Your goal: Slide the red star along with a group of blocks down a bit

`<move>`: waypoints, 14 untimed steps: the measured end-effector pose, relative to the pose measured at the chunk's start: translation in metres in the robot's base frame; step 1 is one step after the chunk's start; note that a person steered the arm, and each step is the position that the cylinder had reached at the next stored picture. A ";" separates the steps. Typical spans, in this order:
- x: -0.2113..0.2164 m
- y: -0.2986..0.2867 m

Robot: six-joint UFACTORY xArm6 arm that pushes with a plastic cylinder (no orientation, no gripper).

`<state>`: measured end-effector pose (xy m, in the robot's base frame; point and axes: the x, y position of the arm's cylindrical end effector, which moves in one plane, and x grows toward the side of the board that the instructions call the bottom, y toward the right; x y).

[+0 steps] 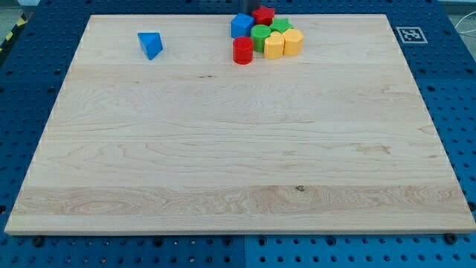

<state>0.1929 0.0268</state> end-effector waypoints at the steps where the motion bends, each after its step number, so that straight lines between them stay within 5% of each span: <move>1: -0.001 0.008; 12: 0.000 0.017; 14: -0.001 0.066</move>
<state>0.1915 0.0933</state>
